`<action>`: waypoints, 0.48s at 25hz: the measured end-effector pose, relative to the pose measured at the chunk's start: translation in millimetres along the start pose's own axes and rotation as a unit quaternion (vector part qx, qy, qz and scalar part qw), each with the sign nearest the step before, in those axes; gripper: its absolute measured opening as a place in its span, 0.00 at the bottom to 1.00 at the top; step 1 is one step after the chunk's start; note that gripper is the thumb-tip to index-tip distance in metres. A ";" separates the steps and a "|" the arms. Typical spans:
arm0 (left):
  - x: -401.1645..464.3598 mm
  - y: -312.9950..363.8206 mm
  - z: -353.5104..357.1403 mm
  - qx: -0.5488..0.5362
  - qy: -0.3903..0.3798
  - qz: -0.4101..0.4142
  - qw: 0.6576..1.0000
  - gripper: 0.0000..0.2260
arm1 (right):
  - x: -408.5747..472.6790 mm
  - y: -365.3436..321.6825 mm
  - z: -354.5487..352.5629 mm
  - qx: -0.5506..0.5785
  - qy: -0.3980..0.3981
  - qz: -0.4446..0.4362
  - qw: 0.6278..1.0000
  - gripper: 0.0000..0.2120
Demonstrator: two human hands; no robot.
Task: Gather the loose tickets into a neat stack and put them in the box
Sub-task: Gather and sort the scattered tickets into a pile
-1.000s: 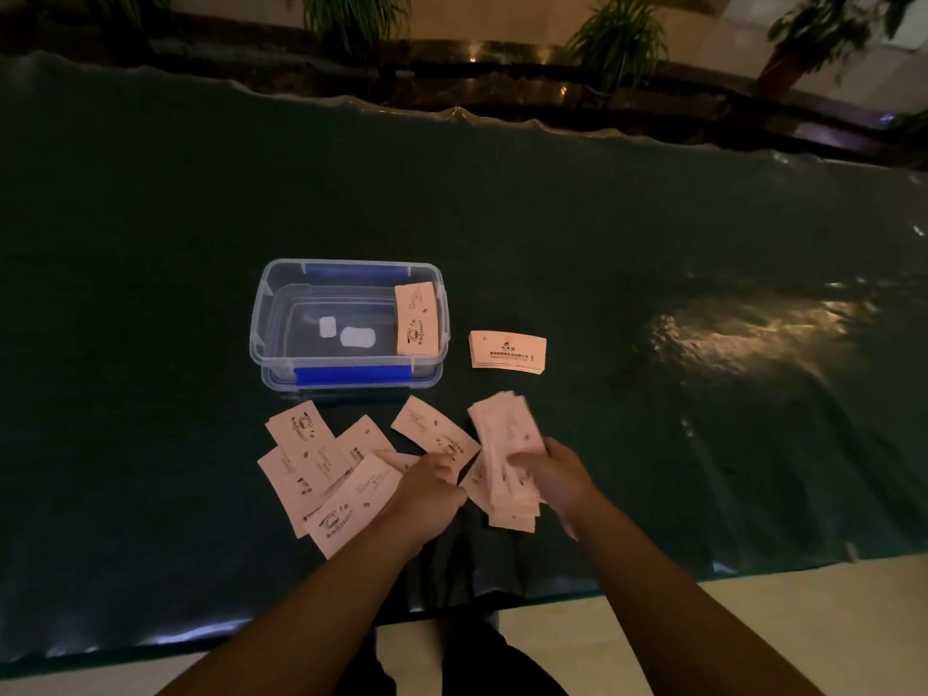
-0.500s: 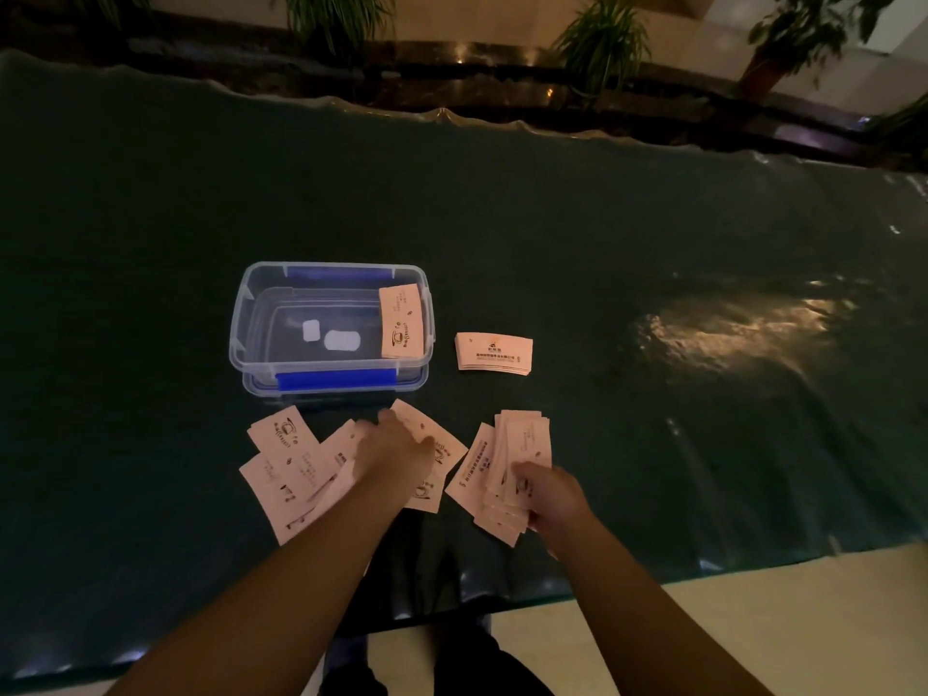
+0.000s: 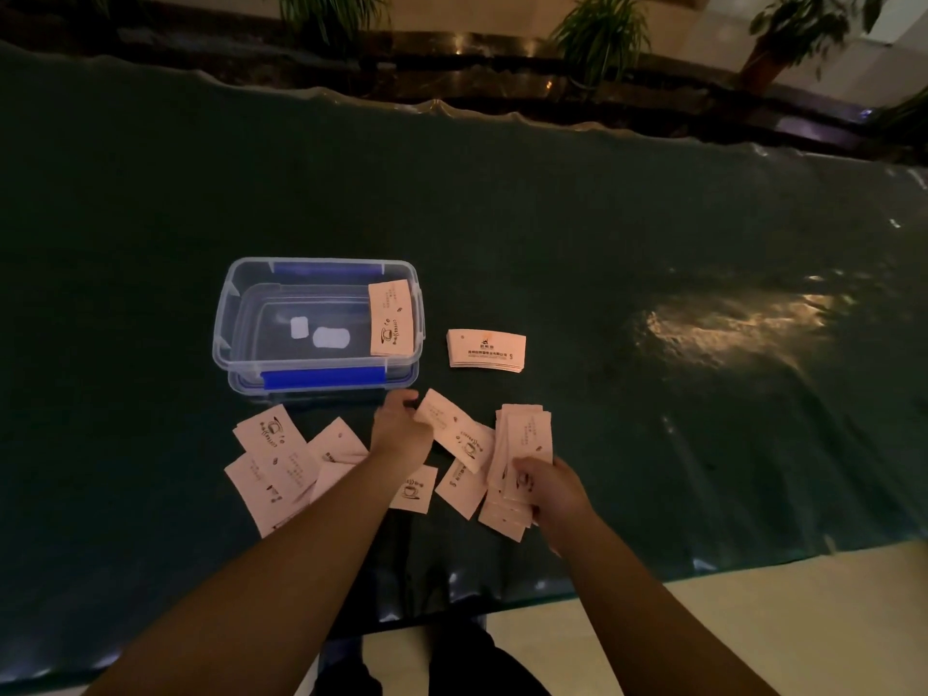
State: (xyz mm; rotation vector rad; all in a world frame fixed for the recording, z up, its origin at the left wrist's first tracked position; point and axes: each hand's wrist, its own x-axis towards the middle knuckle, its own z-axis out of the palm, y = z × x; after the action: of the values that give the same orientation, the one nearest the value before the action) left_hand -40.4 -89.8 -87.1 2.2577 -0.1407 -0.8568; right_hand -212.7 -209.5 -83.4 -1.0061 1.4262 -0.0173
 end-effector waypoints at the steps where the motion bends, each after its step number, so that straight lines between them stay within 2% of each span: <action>1: 1.2 0.0 -0.6 -0.004 -0.009 0.004 1.000 0.24 | 0.6 1.0 -3.7 0.000 0.015 0.000 1.000 0.12; 4: -1.4 3.4 0.3 0.037 -0.056 0.037 0.997 0.23 | 2.3 3.3 -14.2 0.021 0.049 0.009 0.999 0.08; 8: -13.6 8.1 12.9 0.052 -0.094 0.057 0.993 0.22 | -2.6 11.1 -10.2 0.020 0.001 0.004 1.000 0.07; 12: -33.3 7.9 24.1 0.014 -0.067 0.013 0.998 0.21 | -5.5 15.7 9.0 -0.037 0.000 -0.030 0.999 0.10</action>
State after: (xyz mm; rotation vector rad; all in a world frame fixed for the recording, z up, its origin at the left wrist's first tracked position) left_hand -79.9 -98.8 -76.8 2.2187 -0.2447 -0.9975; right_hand -215.1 -191.9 -89.6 -1.1091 1.4060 -0.0086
